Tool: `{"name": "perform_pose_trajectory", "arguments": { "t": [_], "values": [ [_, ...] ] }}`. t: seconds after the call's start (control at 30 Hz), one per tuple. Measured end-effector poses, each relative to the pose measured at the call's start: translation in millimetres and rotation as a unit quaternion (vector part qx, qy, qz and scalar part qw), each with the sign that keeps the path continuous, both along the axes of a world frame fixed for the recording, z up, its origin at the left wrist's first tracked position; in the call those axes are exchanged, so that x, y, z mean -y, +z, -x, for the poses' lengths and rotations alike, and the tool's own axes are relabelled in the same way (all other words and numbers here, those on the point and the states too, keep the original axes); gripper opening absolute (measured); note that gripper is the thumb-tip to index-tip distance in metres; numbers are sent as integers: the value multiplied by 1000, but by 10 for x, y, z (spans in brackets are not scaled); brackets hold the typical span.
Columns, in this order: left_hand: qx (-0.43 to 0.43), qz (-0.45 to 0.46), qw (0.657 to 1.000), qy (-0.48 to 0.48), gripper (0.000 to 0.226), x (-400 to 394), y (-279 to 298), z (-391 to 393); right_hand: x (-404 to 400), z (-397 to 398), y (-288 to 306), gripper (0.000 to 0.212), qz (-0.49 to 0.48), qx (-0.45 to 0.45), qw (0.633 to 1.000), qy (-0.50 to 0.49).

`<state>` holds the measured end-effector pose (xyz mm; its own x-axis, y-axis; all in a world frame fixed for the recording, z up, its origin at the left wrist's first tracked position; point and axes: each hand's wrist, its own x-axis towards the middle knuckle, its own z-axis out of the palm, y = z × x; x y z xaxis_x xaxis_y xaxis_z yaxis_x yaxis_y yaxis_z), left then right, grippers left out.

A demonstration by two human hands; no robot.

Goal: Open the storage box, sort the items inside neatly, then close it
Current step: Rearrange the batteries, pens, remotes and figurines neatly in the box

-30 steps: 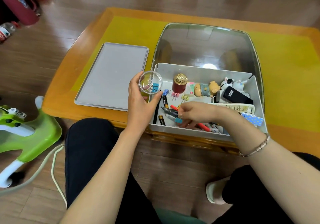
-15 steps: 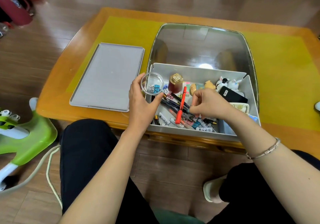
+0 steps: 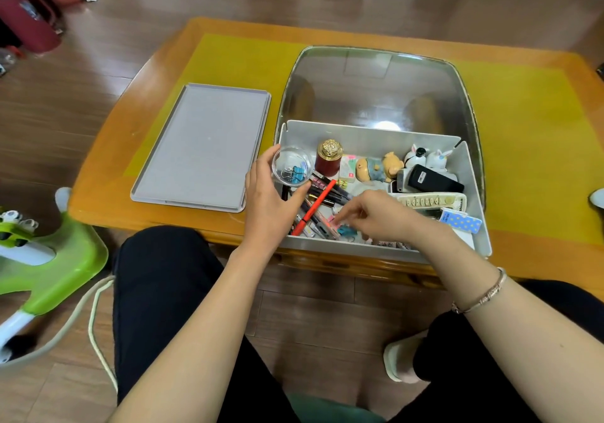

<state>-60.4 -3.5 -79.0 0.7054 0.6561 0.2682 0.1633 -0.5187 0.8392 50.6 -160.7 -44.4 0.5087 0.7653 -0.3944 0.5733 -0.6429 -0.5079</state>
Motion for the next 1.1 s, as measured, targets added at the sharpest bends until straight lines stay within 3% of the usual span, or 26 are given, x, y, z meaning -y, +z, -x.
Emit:
{"name": "perform_pose_trajectory", "arguments": {
  "t": [0.13,0.23,0.37,0.47,0.7,0.97,1.1],
  "values": [
    [-14,-17,1000,-4,71,-19,-33,-6,103,-146,24,11,23,88,996,-27],
    [-15,-16,1000,-3,71,-25,-54,-15,152,-162,12,5,56,89,994,-4],
    [-24,-21,999,-3,70,-31,-74,-22,88,-63,-109,27,79,98,990,60],
    [-37,-24,999,-8,70,-43,-91,-27,12,-44,-201,22,65,121,989,49],
    [-51,-39,998,-10,71,-45,-124,-33,-10,-7,-251,11,-114,114,983,-91],
    [-73,-49,996,-4,73,-32,-103,-32,116,-16,-65,5,-230,-20,943,-241],
    [-98,-137,986,17,74,3,-16,-2,138,3,-20,7,-261,-48,925,-273]
  ]
}}
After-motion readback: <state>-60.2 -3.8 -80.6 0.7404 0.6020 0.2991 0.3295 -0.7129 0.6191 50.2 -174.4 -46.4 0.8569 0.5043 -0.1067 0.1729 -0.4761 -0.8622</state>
